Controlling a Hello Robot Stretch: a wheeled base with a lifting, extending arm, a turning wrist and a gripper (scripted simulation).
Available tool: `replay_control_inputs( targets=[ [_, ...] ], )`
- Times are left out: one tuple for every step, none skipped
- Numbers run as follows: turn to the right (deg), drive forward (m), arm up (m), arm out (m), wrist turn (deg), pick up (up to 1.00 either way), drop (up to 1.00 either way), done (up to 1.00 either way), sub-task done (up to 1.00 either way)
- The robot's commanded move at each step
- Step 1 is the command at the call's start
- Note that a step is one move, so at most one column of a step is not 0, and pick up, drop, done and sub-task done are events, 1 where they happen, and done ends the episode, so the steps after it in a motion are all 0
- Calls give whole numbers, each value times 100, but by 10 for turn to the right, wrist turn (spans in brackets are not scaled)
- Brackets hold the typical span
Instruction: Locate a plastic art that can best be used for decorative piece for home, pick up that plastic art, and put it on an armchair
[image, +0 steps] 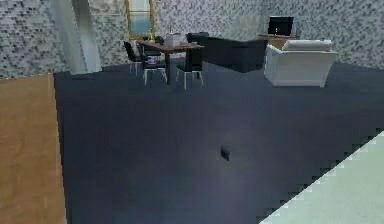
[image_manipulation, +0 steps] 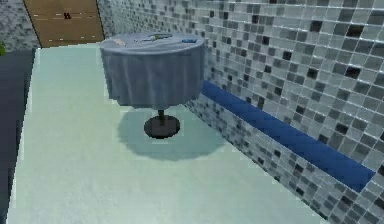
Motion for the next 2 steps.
replay_control_inputs(
  targets=[
    [90,0,0,0,0,0,0,0,0],
    [0,40,0,0,0,0,0,0,0]
  ],
)
